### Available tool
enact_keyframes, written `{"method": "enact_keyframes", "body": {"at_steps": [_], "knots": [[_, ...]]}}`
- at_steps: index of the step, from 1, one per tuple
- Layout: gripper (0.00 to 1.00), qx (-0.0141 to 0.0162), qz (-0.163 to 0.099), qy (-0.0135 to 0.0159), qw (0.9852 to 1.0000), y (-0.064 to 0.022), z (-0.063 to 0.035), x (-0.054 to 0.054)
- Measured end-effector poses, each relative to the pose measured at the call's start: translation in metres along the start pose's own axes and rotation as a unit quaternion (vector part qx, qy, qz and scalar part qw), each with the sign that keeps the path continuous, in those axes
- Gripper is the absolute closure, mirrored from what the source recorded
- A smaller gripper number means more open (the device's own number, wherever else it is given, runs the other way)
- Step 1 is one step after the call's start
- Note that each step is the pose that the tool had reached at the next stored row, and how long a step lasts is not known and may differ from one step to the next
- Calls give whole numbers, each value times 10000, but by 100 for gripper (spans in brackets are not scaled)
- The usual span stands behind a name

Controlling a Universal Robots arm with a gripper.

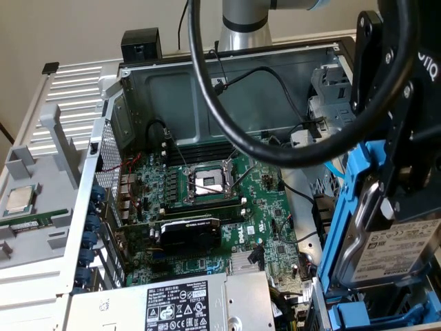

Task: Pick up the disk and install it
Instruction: 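Insert the disk into the insertion slot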

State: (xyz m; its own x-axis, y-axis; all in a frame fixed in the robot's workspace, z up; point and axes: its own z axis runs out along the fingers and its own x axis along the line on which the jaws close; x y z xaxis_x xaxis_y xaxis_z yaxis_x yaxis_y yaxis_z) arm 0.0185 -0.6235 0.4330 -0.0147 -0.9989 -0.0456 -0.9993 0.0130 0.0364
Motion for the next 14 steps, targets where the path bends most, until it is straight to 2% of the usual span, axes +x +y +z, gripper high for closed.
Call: {"method": "enact_keyframes", "body": {"at_steps": [14], "knots": [[63, -1, 0, 0, 10000, -10, 7, 6]]}}
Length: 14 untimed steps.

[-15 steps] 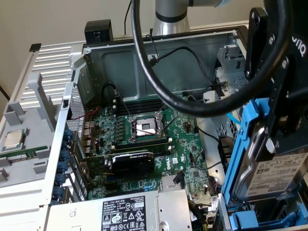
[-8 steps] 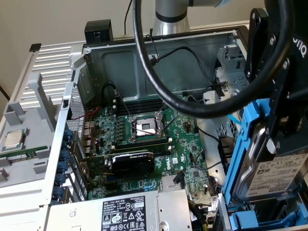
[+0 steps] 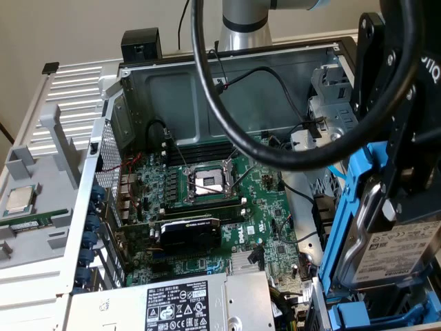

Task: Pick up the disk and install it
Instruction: 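Insert the disk into the insertion slot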

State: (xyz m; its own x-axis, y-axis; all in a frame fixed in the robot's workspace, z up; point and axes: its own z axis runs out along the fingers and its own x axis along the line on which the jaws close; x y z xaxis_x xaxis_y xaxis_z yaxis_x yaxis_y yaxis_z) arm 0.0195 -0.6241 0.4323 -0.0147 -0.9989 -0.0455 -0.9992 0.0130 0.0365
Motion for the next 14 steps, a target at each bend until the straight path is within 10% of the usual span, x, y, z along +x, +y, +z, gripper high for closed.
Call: {"method": "enact_keyframes", "body": {"at_steps": [14], "knots": [[63, 0, 0, 0, 10000, -1, 8, 7]]}}
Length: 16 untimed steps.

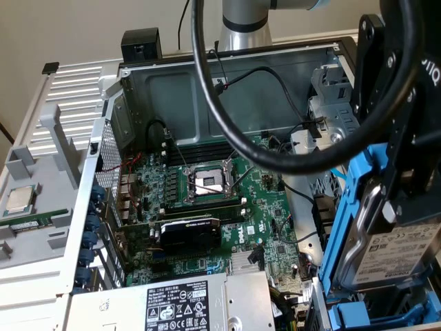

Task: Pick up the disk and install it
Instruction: 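Insert the disk into the insertion slot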

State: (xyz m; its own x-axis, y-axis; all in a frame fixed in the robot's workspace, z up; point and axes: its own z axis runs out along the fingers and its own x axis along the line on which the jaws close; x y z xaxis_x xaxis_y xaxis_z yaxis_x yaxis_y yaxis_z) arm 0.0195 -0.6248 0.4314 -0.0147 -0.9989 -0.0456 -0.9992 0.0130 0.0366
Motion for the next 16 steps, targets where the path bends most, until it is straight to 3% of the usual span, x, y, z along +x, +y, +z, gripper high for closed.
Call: {"method": "enact_keyframes", "body": {"at_steps": [16], "knots": [[63, 1, -1, -2, 10000, 23, 15, 3]]}}
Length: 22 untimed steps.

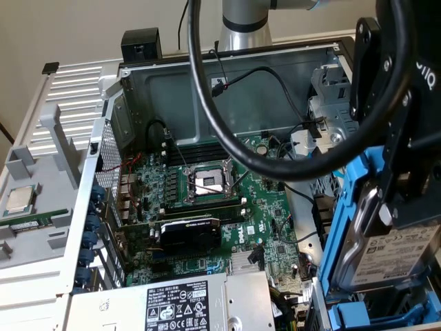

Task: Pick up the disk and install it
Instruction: 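Insert the disk into the insertion slot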

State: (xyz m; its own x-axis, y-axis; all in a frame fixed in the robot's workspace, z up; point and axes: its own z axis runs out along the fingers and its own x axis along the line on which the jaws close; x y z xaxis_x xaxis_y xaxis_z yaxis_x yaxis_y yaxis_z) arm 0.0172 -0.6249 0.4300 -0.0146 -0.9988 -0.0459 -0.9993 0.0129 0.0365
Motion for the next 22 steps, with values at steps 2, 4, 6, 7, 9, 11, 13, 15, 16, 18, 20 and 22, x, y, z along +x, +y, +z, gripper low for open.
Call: {"method": "enact_keyframes", "body": {"at_steps": [2, 4, 6, 7, 9, 11, 13, 15, 16, 18, 20, 22], "knots": [[63, 0, 1, 1, 10000, 12, -1, 0], [63, 0, 0, 1, 10000, 12, -1, 0], [63, 0, 0, 1, 10000, 12, -1, 0], [63, 0, 1, 1, 10000, 12, -1, 0], [63, 0, 0, 1, 10000, 12, 0, 0], [63, 0, 0, 2, 10000, 12, 2, -1], [63, 0, 0, 1, 10000, 12, 8, -1], [63, 0, 0, 1, 10000, 11, 13, 0], [63, 0, 0, 1, 10000, 11, 17, 0], [63, 0, 0, 1, 10000, 11, 24, 1], [63, 0, 0, 1, 10000, 11, 33, 1], [63, 0, 0, 1, 10000, 11, 40, 1]]}}
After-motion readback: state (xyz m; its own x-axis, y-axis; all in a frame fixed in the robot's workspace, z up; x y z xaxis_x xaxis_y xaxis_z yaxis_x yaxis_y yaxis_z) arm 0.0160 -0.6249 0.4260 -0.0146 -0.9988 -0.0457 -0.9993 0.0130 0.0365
